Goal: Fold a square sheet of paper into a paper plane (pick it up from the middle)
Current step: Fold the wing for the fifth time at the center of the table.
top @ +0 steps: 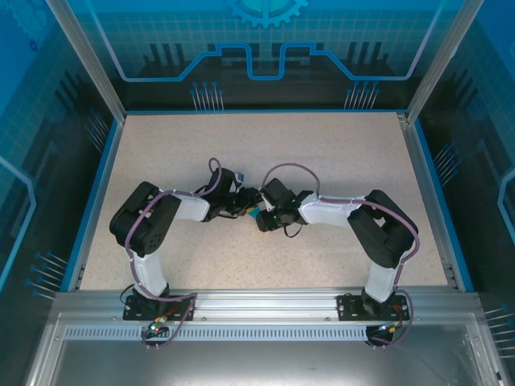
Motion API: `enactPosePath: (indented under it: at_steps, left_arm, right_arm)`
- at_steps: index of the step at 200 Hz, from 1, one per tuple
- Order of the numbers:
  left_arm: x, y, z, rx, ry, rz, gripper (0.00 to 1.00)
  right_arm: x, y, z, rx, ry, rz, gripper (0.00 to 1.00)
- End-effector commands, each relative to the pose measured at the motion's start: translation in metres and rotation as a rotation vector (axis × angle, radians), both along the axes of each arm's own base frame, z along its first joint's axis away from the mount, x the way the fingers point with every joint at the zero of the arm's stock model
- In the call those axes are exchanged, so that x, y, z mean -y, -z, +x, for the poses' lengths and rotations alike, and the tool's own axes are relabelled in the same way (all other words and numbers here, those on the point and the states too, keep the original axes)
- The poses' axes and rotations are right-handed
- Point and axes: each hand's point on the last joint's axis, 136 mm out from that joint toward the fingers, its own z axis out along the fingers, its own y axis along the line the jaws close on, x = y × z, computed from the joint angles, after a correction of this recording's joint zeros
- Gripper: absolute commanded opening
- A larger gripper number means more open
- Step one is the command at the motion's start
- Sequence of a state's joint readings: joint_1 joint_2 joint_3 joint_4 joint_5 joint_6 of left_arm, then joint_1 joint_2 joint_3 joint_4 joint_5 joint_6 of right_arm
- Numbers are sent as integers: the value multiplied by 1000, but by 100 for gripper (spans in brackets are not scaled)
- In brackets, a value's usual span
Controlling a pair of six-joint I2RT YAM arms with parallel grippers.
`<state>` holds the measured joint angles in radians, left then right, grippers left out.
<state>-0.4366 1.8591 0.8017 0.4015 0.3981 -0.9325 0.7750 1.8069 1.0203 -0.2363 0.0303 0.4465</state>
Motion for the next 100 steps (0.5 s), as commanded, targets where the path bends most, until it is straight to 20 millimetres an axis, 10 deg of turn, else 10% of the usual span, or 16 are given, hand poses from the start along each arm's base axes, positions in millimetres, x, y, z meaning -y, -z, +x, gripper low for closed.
enactPosePath:
  at_steps: [1, 100]
  left_arm:
    - [-12, 25, -14, -77, 8, 69, 40]
    - [-11, 20, -14, -70, 15, 66, 40]
  right_arm:
    - [5, 7, -7, -26, -18, -25, 37]
    - [6, 32, -24, -78, -18, -38, 19]
